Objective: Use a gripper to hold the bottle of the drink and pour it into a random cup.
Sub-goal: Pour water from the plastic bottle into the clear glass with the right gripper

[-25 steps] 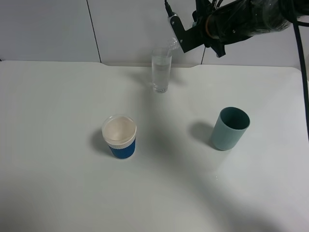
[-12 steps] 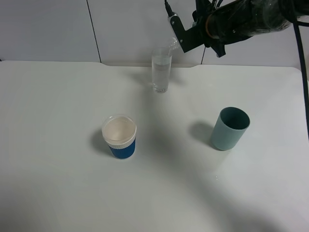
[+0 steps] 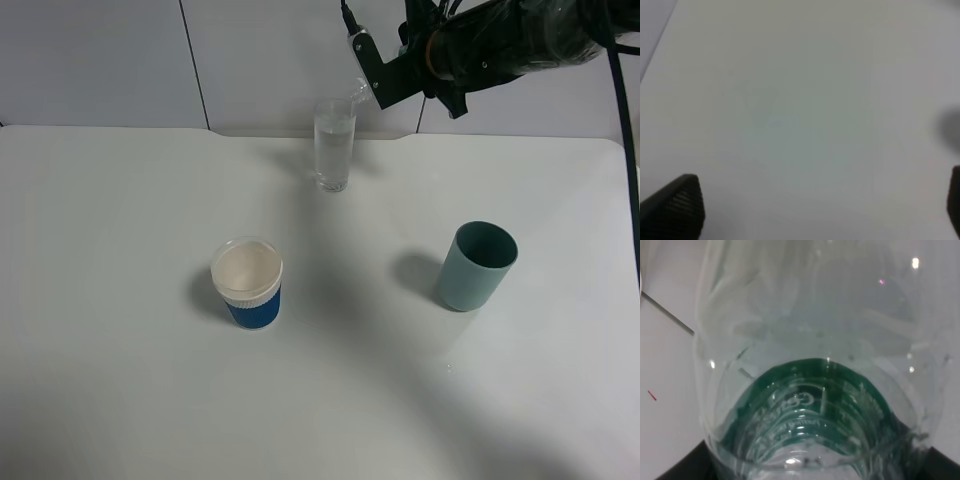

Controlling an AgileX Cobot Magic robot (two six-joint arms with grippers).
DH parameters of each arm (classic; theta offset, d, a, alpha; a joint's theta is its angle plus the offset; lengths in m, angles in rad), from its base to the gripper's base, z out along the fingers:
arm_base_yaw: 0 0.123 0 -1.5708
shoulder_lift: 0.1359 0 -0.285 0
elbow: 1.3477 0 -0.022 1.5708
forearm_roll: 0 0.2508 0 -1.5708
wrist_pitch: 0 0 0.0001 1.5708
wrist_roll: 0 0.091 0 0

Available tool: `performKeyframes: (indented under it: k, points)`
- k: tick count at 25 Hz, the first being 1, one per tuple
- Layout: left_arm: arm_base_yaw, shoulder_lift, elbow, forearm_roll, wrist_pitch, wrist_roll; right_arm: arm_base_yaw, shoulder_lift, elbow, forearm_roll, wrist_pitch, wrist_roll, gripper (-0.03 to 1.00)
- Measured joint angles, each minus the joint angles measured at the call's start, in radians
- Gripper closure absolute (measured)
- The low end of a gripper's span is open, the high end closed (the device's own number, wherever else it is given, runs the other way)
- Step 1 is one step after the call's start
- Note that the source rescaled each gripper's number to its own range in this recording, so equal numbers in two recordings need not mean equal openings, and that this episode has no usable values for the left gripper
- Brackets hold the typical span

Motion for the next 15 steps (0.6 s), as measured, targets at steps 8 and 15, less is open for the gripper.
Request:
performKeyframes:
  k: [8, 15]
  points:
    - [0.0, 0.0, 0.0, 0.0, 0.0, 0.0, 0.011, 0.0, 0.0, 0.0, -0.007, 0.0, 0.97]
    - [0.0, 0.0, 0.0, 0.0, 0.0, 0.0, 0.011, 0.0, 0.0, 0.0, -0.007, -0.046, 0.97]
